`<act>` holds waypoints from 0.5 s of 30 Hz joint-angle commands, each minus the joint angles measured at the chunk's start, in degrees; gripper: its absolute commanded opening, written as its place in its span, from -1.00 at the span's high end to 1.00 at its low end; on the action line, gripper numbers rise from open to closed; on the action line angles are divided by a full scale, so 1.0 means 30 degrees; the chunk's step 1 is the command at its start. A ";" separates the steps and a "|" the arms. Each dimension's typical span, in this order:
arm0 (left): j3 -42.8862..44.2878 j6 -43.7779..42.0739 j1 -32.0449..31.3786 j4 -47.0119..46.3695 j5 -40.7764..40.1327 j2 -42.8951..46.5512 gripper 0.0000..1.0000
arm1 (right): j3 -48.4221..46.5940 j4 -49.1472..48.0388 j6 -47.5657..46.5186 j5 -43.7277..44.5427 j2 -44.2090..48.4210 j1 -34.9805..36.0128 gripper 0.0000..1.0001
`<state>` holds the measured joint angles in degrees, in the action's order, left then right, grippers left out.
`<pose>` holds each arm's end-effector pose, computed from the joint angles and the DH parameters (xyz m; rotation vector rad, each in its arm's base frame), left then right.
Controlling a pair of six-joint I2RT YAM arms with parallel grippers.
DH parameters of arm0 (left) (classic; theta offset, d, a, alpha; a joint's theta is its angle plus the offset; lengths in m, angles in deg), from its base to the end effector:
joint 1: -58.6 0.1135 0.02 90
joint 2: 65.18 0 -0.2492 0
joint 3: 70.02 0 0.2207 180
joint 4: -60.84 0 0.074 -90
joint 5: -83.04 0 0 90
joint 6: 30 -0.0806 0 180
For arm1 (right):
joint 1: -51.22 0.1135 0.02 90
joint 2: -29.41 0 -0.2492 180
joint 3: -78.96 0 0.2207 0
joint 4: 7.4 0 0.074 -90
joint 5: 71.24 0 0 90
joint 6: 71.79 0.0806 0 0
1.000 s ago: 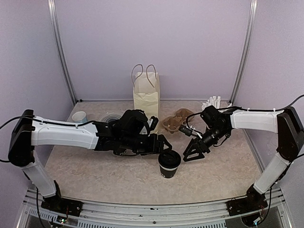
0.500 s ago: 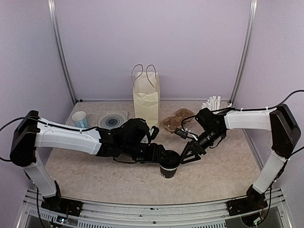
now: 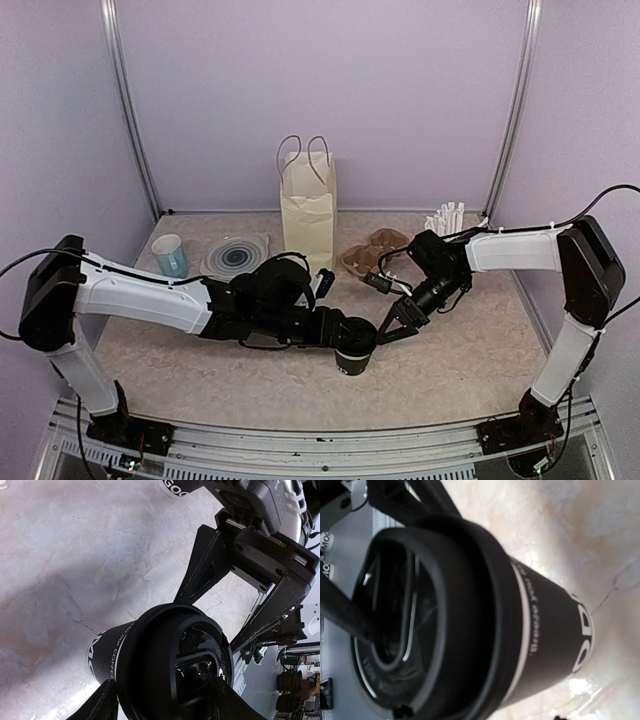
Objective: Pack the takeout coffee
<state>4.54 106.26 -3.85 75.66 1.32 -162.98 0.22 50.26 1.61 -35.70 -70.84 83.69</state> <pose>0.1644 -0.3402 0.1785 0.4400 2.4668 -1.0968 0.2115 0.2123 0.1591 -1.2620 2.4422 1.4353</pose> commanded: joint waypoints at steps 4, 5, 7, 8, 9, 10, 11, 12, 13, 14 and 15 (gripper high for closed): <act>-0.2347 -0.0123 -0.0547 0.2038 -0.0016 -0.1081 -0.19 | -0.0077 -0.1187 0.1214 0.3513 -0.1514 0.0228 -0.14; -0.2475 -0.0042 -0.0540 0.2030 -0.0042 -0.1206 -0.17 | -0.0144 -0.1299 0.1386 0.4018 -0.1655 0.0281 -0.11; -0.2622 0.0119 -0.0551 0.2173 -0.0052 -0.1679 -0.17 | -0.0216 -0.1505 0.1563 0.4536 -0.1739 0.0338 -0.09; -0.2660 0.0156 -0.0570 0.2212 -0.0010 -0.1825 -0.17 | -0.0275 -0.1540 0.1602 0.4768 -0.1697 0.0339 -0.07; -0.2683 0.0161 -0.0616 0.2260 -0.0004 -0.1967 -0.18 | -0.0289 -0.1592 0.1625 0.5009 -0.1633 0.0343 -0.06; -0.2690 0.0165 -0.0651 0.2292 -0.0044 -0.2036 -0.20 | -0.0310 -0.1639 0.1610 0.5278 -0.1551 0.0340 -0.05; -0.2676 0.0144 -0.0641 0.2322 -0.0082 -0.2030 -0.20 | -0.0265 -0.1703 0.1601 0.5535 -0.1450 0.0339 -0.05; -0.2579 0.0101 -0.0636 0.2347 -0.0127 -0.2015 -0.21 | -0.0208 -0.1770 0.1567 0.5673 -0.1360 0.0354 -0.04; -0.2420 0.0019 -0.0613 0.2486 -0.0224 -0.2002 -0.22 | -0.0135 -0.1822 0.1559 0.5723 -0.1287 0.0341 -0.04; -0.2162 -0.0127 -0.0614 0.2661 -0.0339 -0.1978 -0.22 | -0.0089 -0.1869 0.1580 0.5653 -0.1241 0.0343 -0.04; -0.1716 -0.0307 -0.0614 0.2891 -0.0512 -0.1997 -0.23 | -0.0079 -0.1851 0.1571 0.5490 -0.1202 0.0340 -0.04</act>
<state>0.72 107.64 -4.12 69.17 0.16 -163.24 -0.83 51.83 5.61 -35.59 -71.93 83.97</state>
